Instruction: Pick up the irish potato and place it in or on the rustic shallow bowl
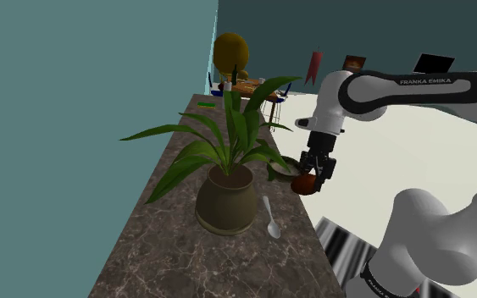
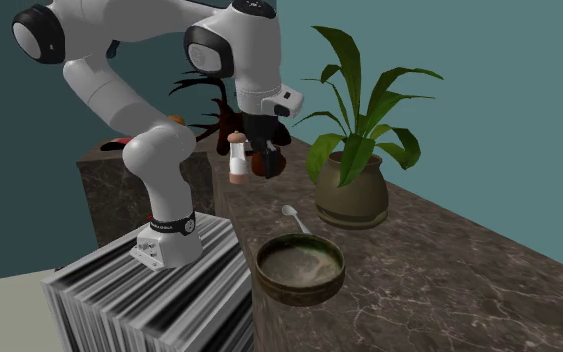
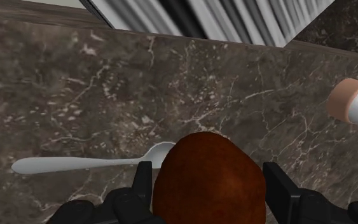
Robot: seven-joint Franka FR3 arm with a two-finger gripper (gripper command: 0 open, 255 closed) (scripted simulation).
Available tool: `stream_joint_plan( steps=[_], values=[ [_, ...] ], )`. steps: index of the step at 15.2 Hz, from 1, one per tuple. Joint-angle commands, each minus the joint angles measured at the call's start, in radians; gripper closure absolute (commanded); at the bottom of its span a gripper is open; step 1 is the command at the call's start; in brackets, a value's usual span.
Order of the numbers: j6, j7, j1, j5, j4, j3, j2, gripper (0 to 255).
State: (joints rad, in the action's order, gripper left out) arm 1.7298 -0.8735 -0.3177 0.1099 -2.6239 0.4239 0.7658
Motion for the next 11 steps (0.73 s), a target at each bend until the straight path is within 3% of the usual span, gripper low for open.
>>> stream_joint_plan(
  steps=[1,11],
  values=[
    [-0.024,0.009,-0.004,0.004,0.027,-0.005,-0.001,255],
    [-0.054,-0.238,-0.044,-0.022,0.334,0.232,-0.338,255]
  ],
)
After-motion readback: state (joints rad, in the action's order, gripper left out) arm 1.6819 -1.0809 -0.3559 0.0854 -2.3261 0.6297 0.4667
